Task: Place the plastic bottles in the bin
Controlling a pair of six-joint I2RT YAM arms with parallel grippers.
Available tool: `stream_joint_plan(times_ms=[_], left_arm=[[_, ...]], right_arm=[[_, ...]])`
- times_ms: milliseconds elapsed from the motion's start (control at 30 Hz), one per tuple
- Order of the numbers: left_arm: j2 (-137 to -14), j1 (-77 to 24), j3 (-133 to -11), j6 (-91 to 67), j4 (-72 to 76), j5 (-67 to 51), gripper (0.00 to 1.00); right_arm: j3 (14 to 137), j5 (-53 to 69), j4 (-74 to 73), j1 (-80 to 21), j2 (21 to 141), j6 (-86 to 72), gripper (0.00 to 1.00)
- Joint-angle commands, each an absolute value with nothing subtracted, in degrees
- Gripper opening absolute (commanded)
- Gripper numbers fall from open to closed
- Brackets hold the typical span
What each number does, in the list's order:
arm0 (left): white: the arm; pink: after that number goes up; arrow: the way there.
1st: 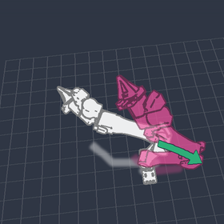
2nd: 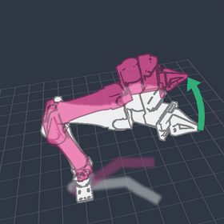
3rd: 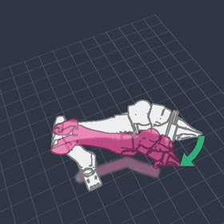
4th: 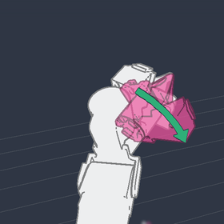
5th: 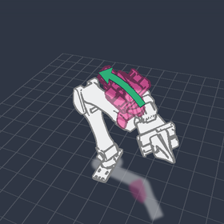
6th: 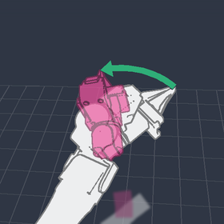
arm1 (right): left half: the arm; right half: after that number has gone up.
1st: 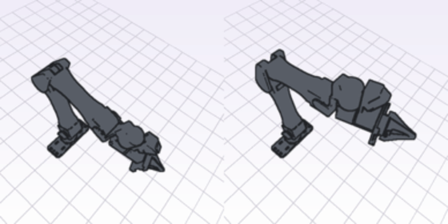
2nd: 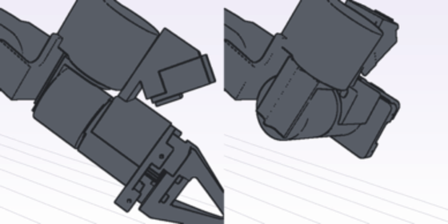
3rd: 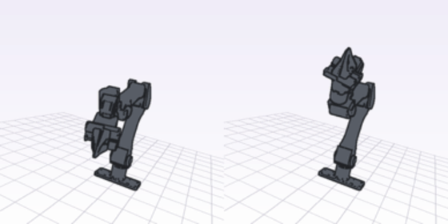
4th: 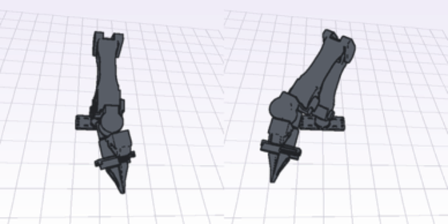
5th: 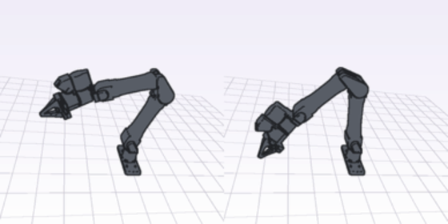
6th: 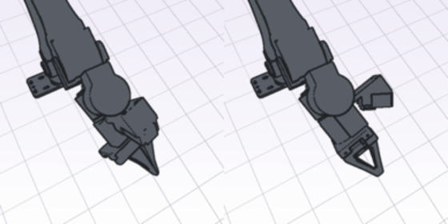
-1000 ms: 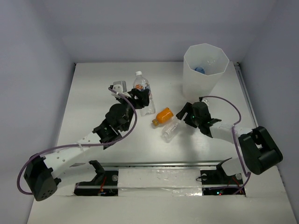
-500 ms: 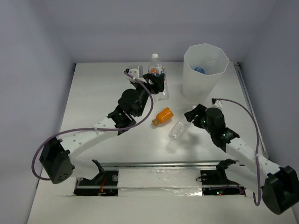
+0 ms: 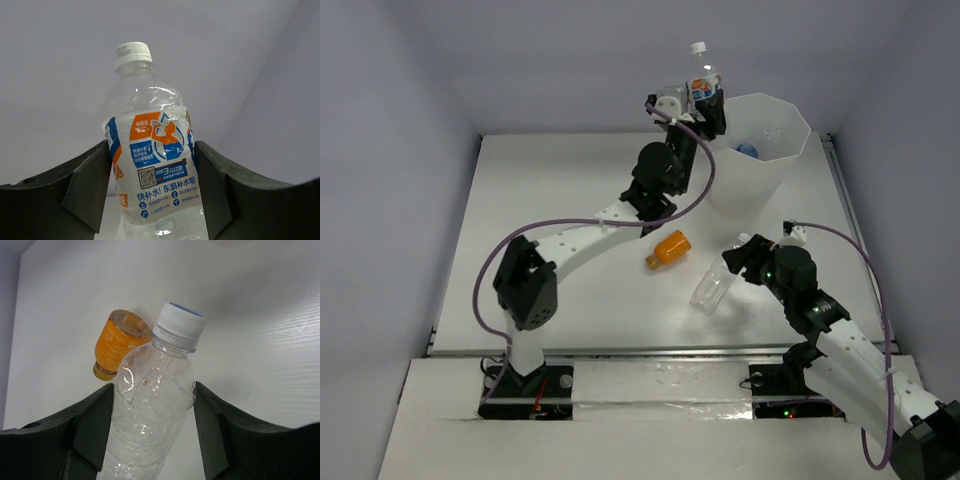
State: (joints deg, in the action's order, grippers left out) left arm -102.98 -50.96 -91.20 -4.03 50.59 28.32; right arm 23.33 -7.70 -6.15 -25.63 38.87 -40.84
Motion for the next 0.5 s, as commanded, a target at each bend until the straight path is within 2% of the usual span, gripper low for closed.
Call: stream_joint_plan(times_ms=[0, 300, 467], left_arm=[[-109.23, -52.03, -103.04, 1.92, 57.21, 30.67, 0.54], [-131.21, -52.56, -135.83, 5.18, 50.28, 28.04, 0.55], [-136.05, -52.56, -137.99, 6.24, 51.41, 26.89, 0.57]], right_arm=[[22.76, -5.89, -4.92, -26.1, 37.71, -39.55, 0.57], [23.2, -3.6, -4.74, -26.1, 36.39, -37.97, 0.57], [24.69, -4.57, -6.76, -26.1, 34.37, -36.83, 0.57]])
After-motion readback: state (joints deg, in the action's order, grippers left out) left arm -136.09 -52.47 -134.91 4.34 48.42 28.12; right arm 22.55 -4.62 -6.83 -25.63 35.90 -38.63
